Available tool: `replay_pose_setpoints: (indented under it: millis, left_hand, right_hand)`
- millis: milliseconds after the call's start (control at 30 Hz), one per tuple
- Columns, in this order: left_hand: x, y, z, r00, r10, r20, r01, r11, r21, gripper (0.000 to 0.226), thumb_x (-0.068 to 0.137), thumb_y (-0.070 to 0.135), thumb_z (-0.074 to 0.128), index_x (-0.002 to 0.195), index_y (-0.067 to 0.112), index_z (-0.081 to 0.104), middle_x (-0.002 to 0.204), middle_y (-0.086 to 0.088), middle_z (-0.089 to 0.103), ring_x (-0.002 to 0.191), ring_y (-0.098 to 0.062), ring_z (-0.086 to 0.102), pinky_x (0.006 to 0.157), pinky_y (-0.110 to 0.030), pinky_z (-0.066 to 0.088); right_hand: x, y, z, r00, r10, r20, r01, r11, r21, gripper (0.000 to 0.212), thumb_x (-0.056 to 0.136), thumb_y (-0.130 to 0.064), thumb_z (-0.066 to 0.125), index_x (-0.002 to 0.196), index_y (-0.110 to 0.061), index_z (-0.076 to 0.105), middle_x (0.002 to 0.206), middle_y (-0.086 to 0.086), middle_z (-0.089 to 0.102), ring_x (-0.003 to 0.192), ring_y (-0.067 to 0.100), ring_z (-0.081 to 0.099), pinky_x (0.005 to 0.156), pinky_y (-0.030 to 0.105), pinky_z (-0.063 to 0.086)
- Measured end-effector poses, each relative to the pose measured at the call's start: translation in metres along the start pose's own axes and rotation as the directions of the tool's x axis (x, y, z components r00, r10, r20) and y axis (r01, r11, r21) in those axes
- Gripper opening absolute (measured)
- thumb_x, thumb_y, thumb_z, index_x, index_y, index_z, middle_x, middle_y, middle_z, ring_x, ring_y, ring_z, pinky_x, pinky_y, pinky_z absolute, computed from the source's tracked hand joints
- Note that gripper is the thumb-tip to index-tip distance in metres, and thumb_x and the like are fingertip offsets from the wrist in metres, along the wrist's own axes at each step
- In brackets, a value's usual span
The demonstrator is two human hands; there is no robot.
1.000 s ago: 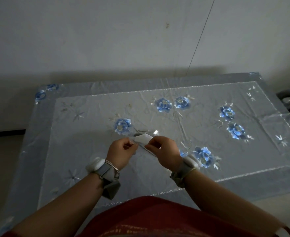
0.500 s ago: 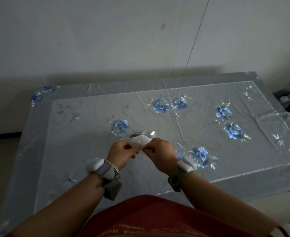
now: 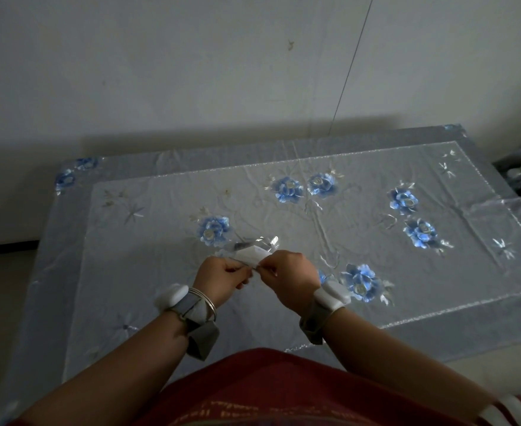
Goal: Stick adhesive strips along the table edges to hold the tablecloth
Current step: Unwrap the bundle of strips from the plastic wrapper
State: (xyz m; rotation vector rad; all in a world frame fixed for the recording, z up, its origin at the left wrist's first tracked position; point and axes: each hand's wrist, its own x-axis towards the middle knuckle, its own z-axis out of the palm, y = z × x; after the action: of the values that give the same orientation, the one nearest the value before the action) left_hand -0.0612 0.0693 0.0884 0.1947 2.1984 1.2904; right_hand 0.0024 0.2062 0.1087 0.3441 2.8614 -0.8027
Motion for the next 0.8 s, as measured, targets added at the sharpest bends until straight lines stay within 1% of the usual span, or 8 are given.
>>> replay_pose_setpoints:
  millis: [100,200,333,400,500,533,667,800]
  left_hand:
    - [0.003,0.0,-0.002,1.0,0.013,0.01,-0.013,0.999,0.048,0.027,0.08,0.011,0.066,0.055,0.022,0.069,0.039,0.015,0.06,0.042,0.001,0.054,0.055,-0.013,0.046]
    - [0.005,0.004,-0.003,0.999,0.032,-0.005,-0.031,0.993,0.113,0.018,0.078,0.013,0.067,0.063,0.008,0.074,0.037,0.014,0.057,0.041,0.002,0.052,0.058,-0.018,0.045]
    - [0.004,0.011,-0.003,0.998,0.058,-0.003,-0.057,0.977,0.204,0.02,0.076,0.016,0.068,0.06,0.005,0.071,0.033,0.016,0.052,0.038,0.005,0.049,0.05,-0.007,0.036]
    - [0.003,0.014,-0.003,0.998,0.066,-0.001,-0.064,0.973,0.223,0.019,0.076,0.015,0.068,0.059,0.006,0.071,0.032,0.017,0.052,0.038,0.006,0.05,0.049,-0.005,0.036]
    - [0.005,0.014,-0.005,0.999,0.048,-0.012,-0.045,0.978,0.202,0.016,0.076,0.016,0.068,0.063,0.007,0.073,0.043,0.011,0.058,0.045,-0.002,0.054,0.059,-0.019,0.045]
    - [0.005,0.014,-0.005,0.999,0.043,-0.005,-0.041,0.979,0.202,0.016,0.076,0.016,0.068,0.063,0.008,0.073,0.046,0.009,0.059,0.046,-0.005,0.056,0.06,-0.021,0.046]
    - [0.003,0.015,-0.006,0.998,0.052,0.02,-0.055,0.968,0.246,0.017,0.078,0.017,0.067,0.066,0.007,0.074,0.046,0.011,0.058,0.038,0.007,0.05,0.05,-0.005,0.037]
    - [0.002,0.021,-0.005,0.995,0.091,0.029,-0.095,0.953,0.286,0.018,0.079,0.016,0.065,0.065,0.008,0.073,0.047,0.01,0.056,0.04,0.008,0.05,0.048,-0.003,0.036]
  right_hand:
    - [0.0,-0.001,0.001,0.999,0.027,-0.022,-0.027,1.0,0.012,0.023,0.09,-0.028,0.05,0.098,-0.023,0.071,0.1,-0.002,0.068,0.088,0.017,0.062,0.065,0.022,0.036]
    - [0.003,-0.003,0.002,0.998,0.054,-0.022,-0.053,0.999,0.012,0.022,0.089,-0.028,0.05,0.093,-0.023,0.071,0.096,-0.002,0.068,0.084,0.017,0.062,0.063,0.024,0.039]
    - [0.008,-0.001,0.001,0.994,0.109,-0.032,-0.108,0.994,0.012,0.021,0.086,-0.029,0.05,0.081,-0.019,0.068,0.086,0.0,0.066,0.077,0.022,0.062,0.064,0.034,0.051]
    - [0.009,-0.001,-0.001,0.993,0.113,-0.03,-0.113,0.994,0.006,0.021,0.086,-0.028,0.05,0.08,-0.018,0.067,0.085,0.001,0.065,0.076,0.023,0.062,0.066,0.036,0.053]
    - [0.01,-0.002,-0.002,0.995,0.095,-0.029,-0.096,0.995,-0.028,0.022,0.088,-0.029,0.048,0.083,-0.019,0.067,0.088,0.001,0.066,0.078,0.022,0.061,0.067,0.035,0.052]
    - [0.01,-0.002,-0.002,0.995,0.093,-0.029,-0.093,0.995,-0.033,0.023,0.089,-0.029,0.048,0.085,-0.019,0.068,0.089,0.001,0.066,0.079,0.021,0.061,0.068,0.034,0.051]
    - [0.006,-0.003,-0.001,0.994,0.1,-0.05,-0.101,0.995,-0.023,0.024,0.091,-0.026,0.047,0.086,-0.018,0.069,0.093,0.001,0.066,0.081,0.021,0.061,0.069,0.033,0.05]
    - [0.007,-0.004,0.0,0.987,0.138,-0.081,-0.138,0.99,0.012,0.021,0.089,-0.024,0.049,0.085,-0.016,0.068,0.094,0.003,0.065,0.083,0.026,0.061,0.07,0.034,0.049]
